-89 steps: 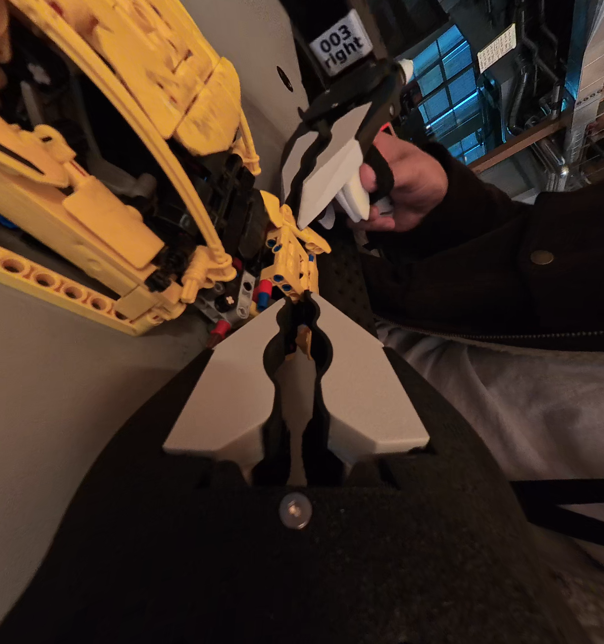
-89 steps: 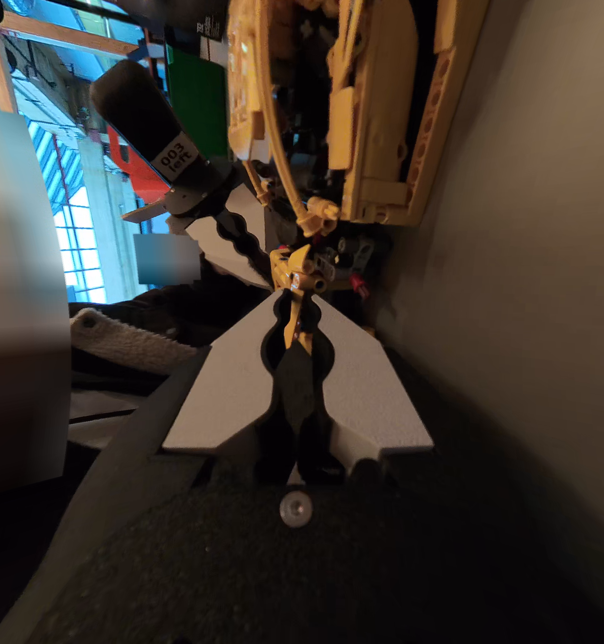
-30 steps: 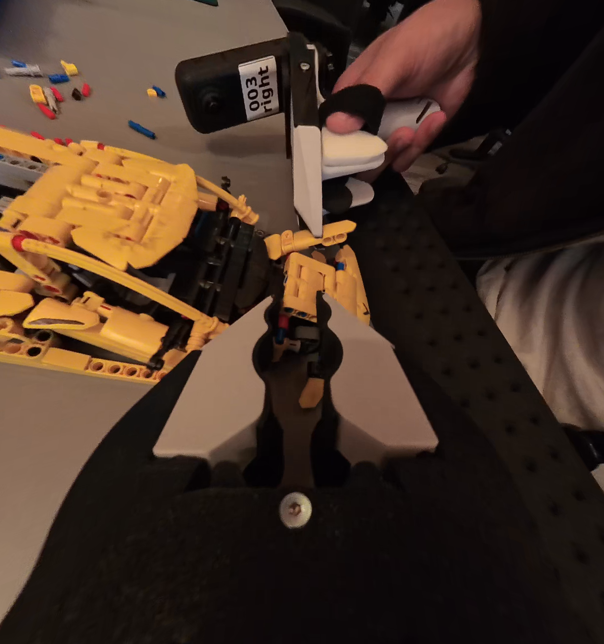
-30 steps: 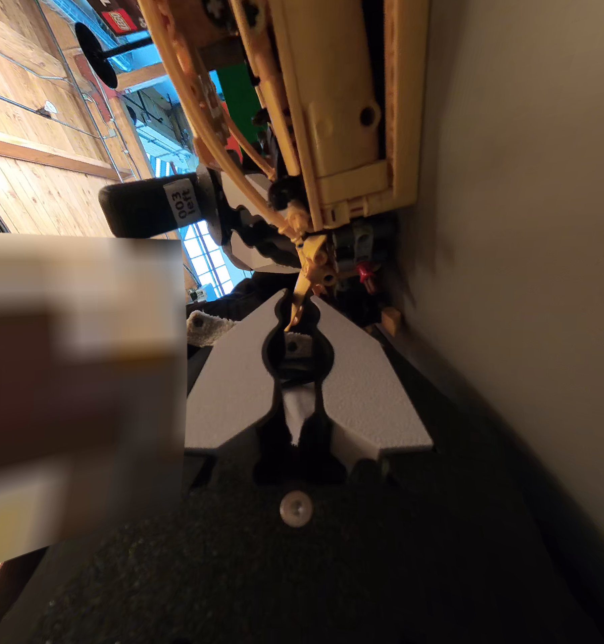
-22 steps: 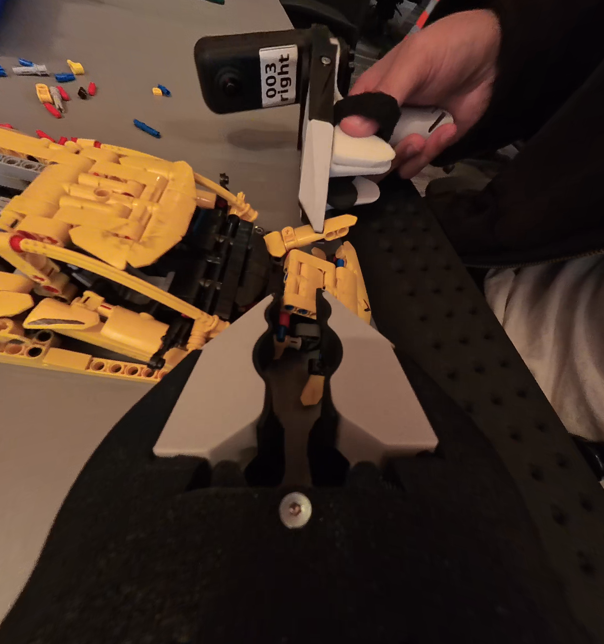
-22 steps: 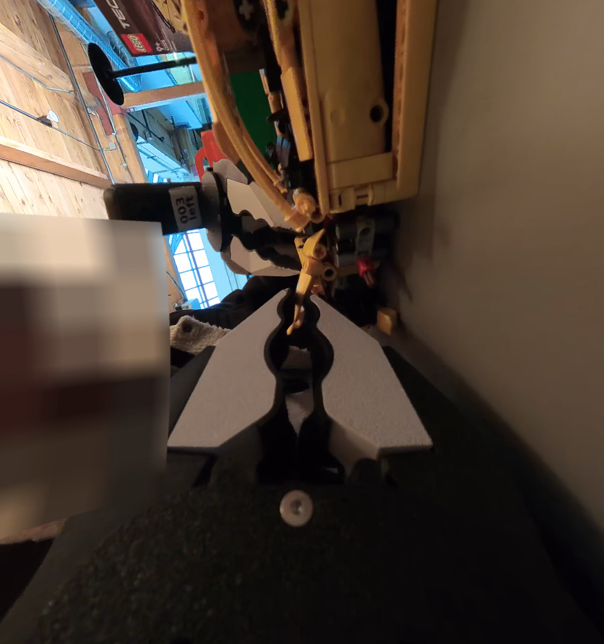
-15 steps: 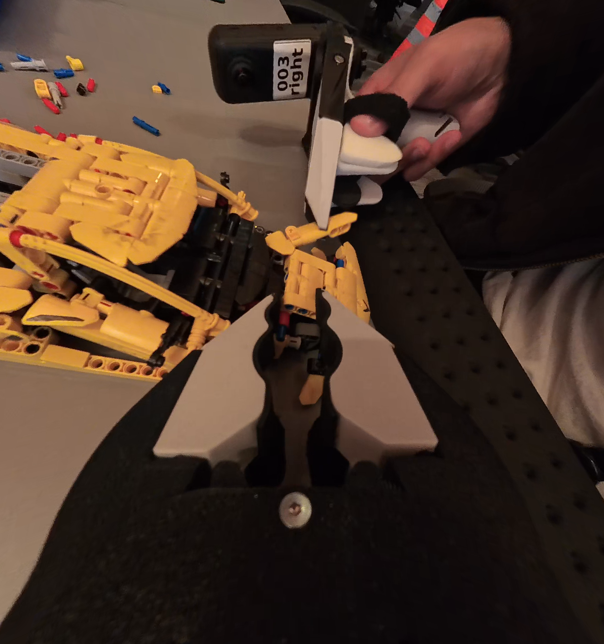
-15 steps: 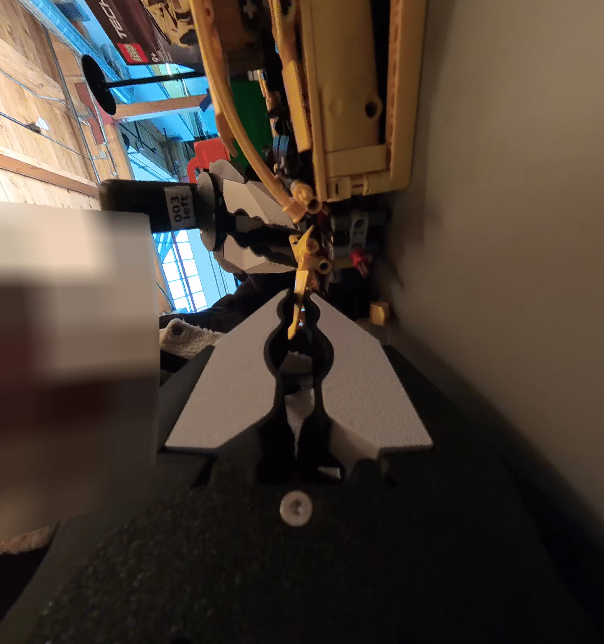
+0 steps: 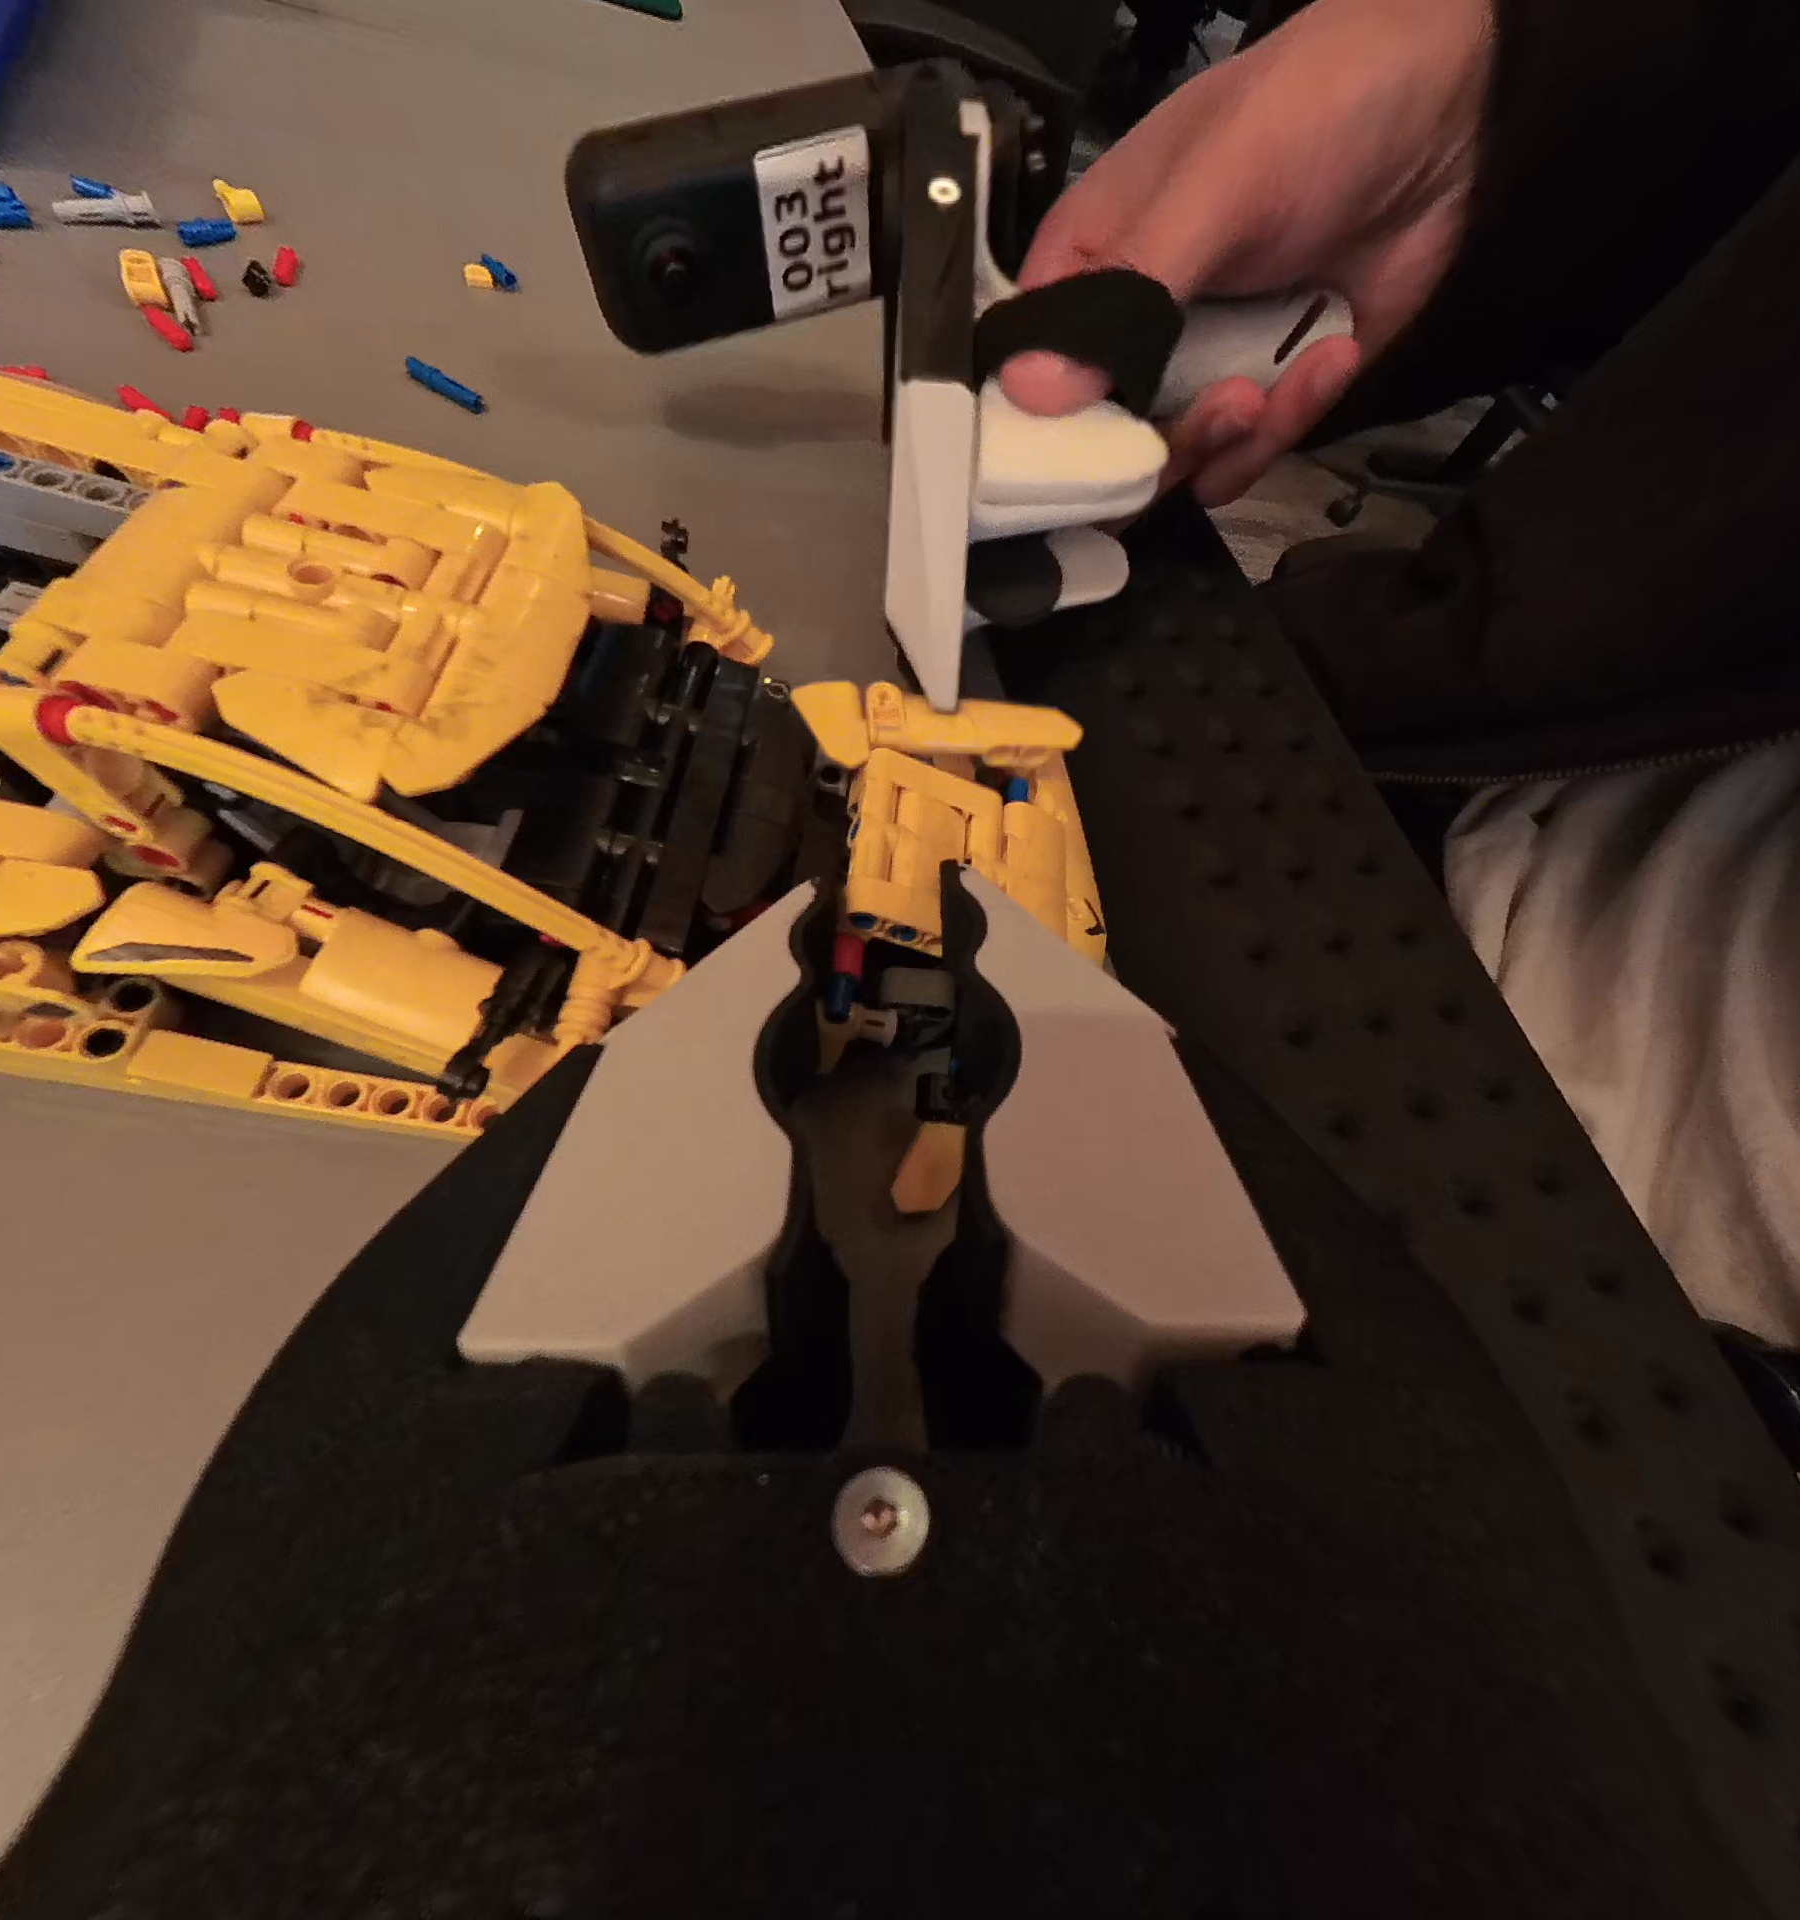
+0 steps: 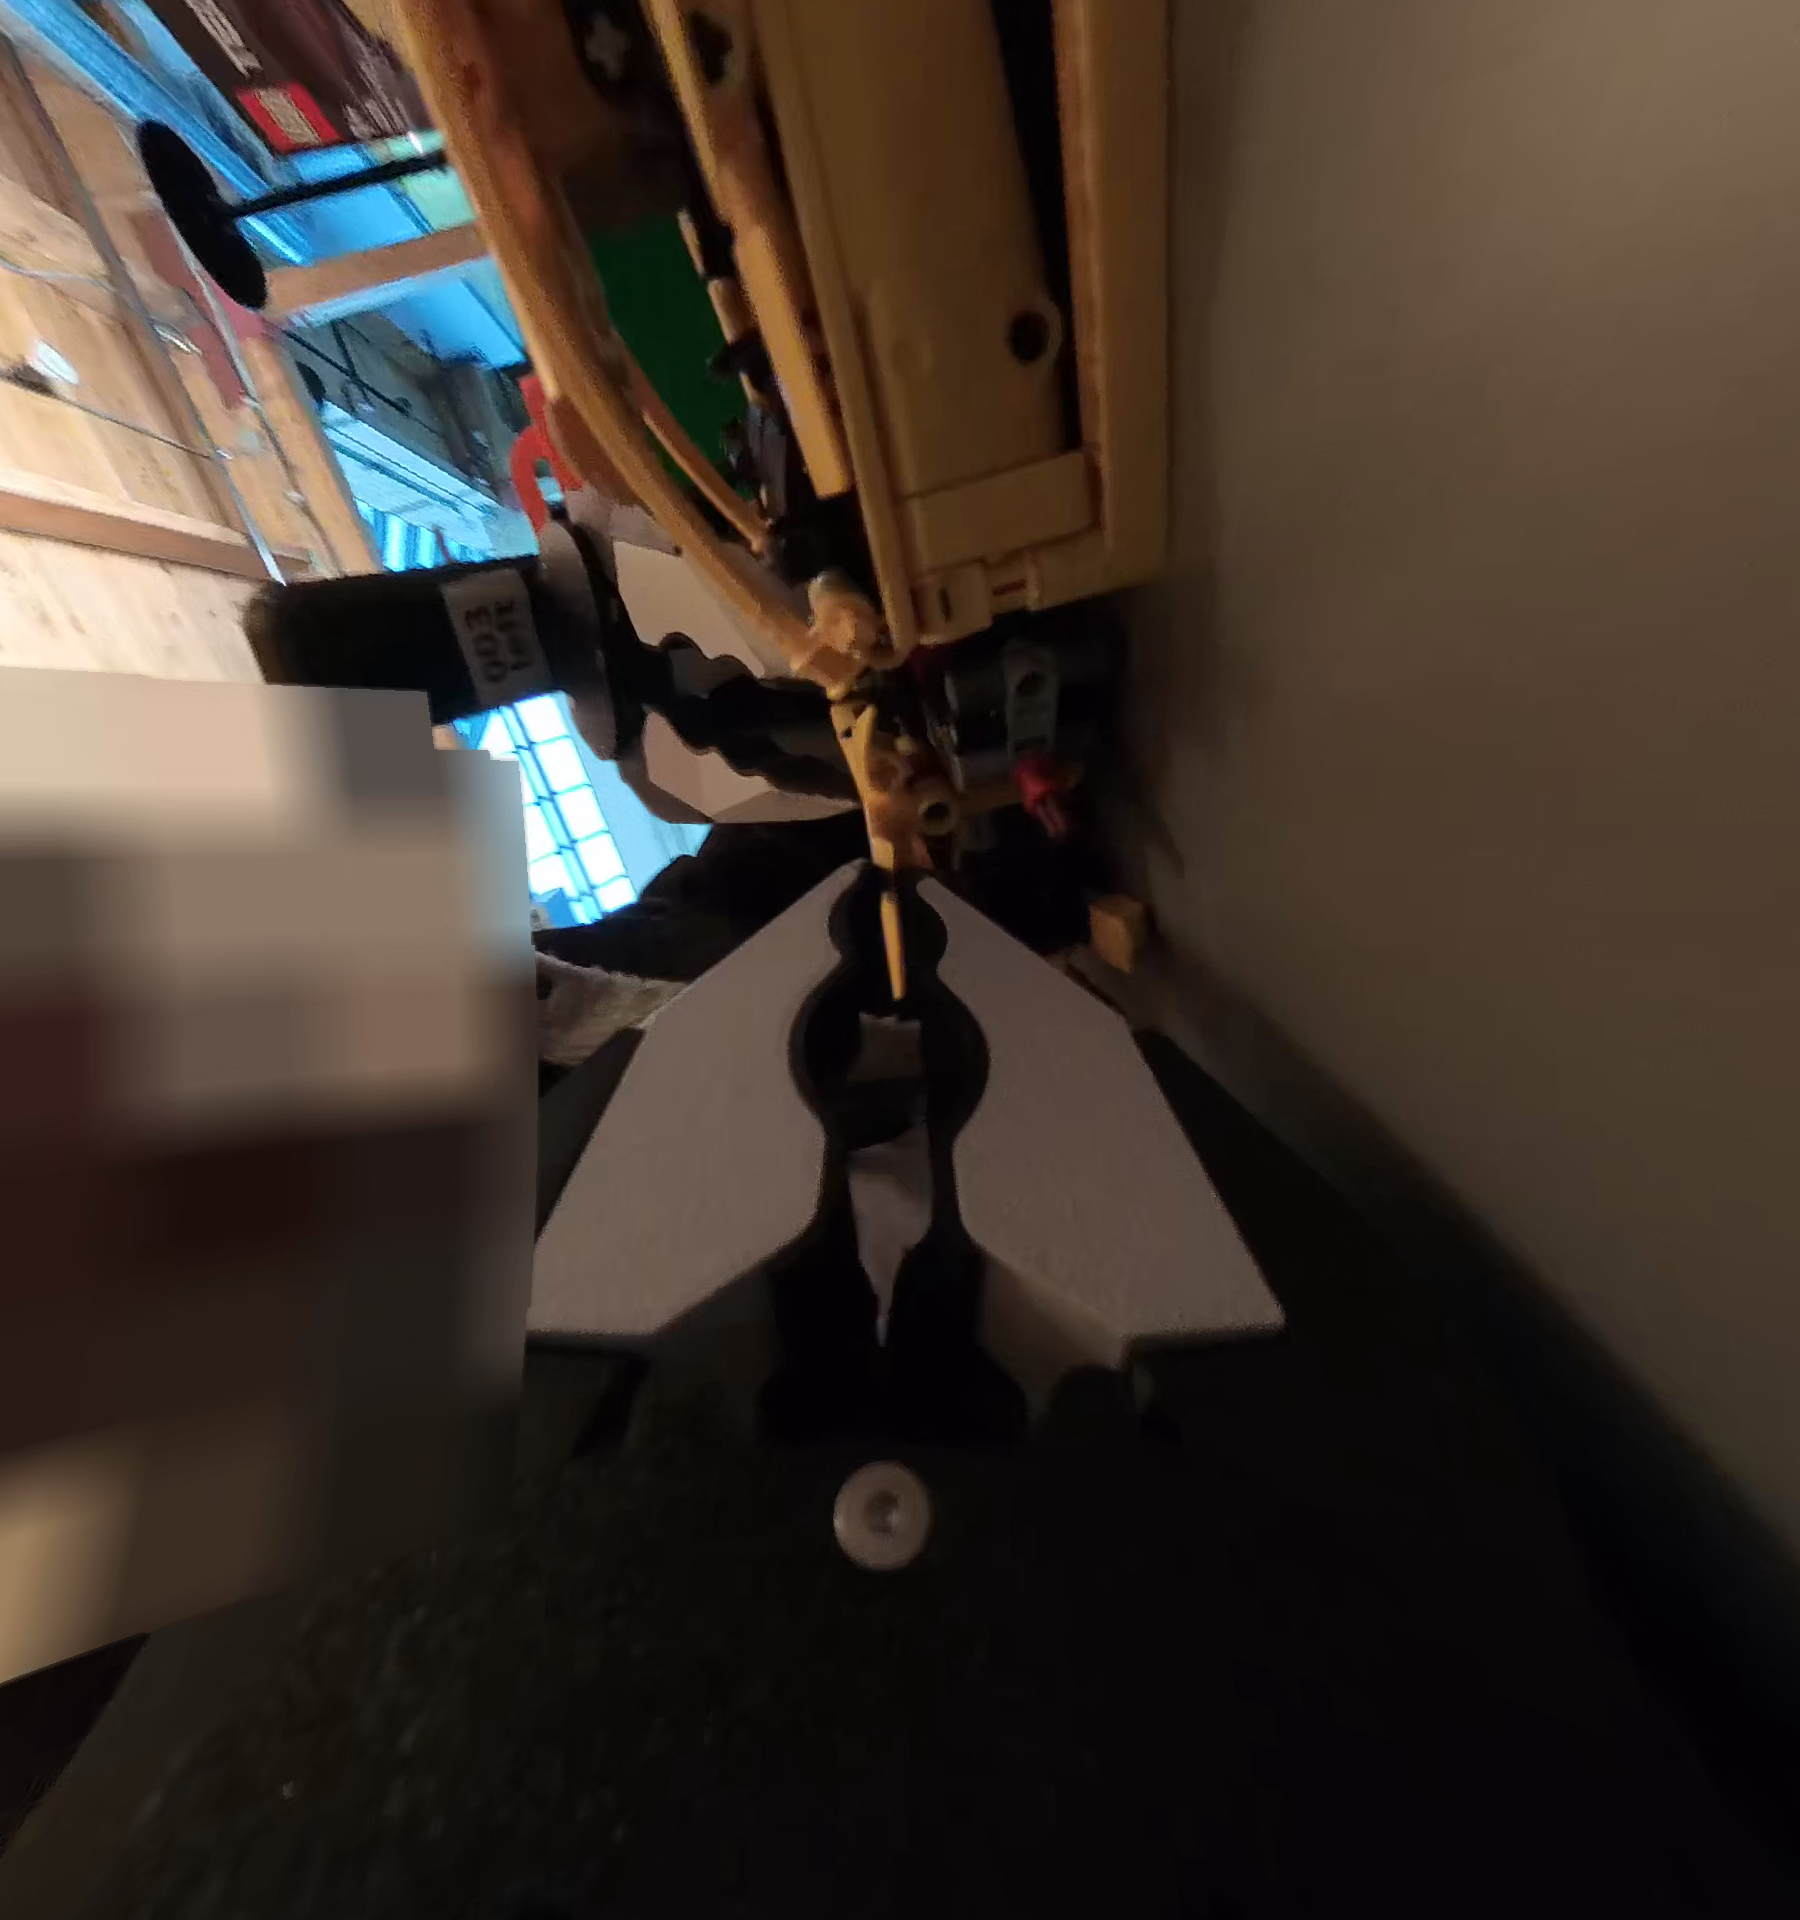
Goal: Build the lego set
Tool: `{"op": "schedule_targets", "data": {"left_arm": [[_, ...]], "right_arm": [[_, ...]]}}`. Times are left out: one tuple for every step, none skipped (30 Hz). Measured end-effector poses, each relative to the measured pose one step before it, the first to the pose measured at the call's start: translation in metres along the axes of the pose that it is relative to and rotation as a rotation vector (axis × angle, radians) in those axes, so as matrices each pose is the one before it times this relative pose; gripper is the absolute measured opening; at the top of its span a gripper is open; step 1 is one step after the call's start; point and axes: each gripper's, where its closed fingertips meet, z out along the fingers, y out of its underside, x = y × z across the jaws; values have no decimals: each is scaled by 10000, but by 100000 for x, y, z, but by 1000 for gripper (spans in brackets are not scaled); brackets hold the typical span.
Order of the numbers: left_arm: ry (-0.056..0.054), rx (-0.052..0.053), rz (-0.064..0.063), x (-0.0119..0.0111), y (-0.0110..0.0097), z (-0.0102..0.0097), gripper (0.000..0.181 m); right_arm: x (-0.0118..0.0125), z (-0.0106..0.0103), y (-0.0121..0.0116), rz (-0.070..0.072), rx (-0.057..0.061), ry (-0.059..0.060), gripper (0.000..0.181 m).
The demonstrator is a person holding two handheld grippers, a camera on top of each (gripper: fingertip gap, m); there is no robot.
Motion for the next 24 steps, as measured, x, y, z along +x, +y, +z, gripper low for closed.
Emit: {"op": "schedule_targets", "data": {"left_arm": [[-17, 4, 3, 1, -2, 11, 20], [24, -1, -34, -2, -4, -2, 20], [59, 2, -76, -3, -5, -9, 20], [58, 2, -72, -2, -9, -2, 20], [23, 0, -31, 5, 4, 7, 20], [-3, 2, 7, 7, -9, 1, 20], [1, 1, 3, 15, -7, 1, 20], [4, 1, -2, 7, -1, 0, 20], [-12, 2, 11, 5, -7, 6, 20], [-16, 3, 4, 12, -4, 3, 20], [-4, 5, -20, 1, 4, 0, 20], [7, 5, -39, -1, -7, 3, 20], [11, 2, -23, 18, -5, -3, 20], [19, -3, -9, 14, 4, 10, 20], [25, -2, -16, 25, -4, -2, 20], [3, 2, -11, 12, -3, 1, 20], [9, 5, -19, 0, -12, -6, 20], [21, 2, -44, -1, -2, 4, 20], [4, 10, -54, -10, -8, 5, 20], [-19, 4, 5, 7, -4, 4, 20], [-12, 3, -4, 2, -11, 3, 20], [4, 7, -42, -2, 5, -4, 20], [-6, 8, -23, -32, -18, -8, 20], [-9, 9, -26, -25, -16, -11, 19]], "right_arm": [[76, 54, 58, -507, 49, 282, 2], [20, -27, -47, -542, 51, 318, 3], [72, -8, -45, -843, 17, 440, 2], [88, -68, -41, -687, 0, 458, 3], [177, -82, 4, -538, -44, 542, 3], [41, 4, 3, -545, -14, 420, 3], [23, -9, 5, -304, 30, 268, 4], [7, -19, 29, 13, 41, 62, 5], [-35, -18, 61, 217, 30, -144, 5], [-7, -21, 116, 136, 9, -173, 5], [16, 4, 258, 67, -75, -143, 6], [54, 34, 463, 171, -242, -112, 8], [81, 112, 544, 115, -298, -69, 12], [7, 106, 315, -17, -133, -60, 12], [-41, -24, -11, -42, 88, -40, 12], [-281, 57, 13, -86, -12, -162, 6], [18, 86, -37, 3, -19, 63, 6], [7, 60, -6, -88, -34, 60, 6], [5, -2, -19, -29, -25, 84, 6], [23, -6, -18, -22, 26, 117, 6], [33, -3, -25, 22, 80, 139, 6], [18, -27, -38, 23, 134, 161, 6], [21, -14, -46, -6, 191, 177, 6], [17, -25, -60, -2, 213, 161, 5]]}}
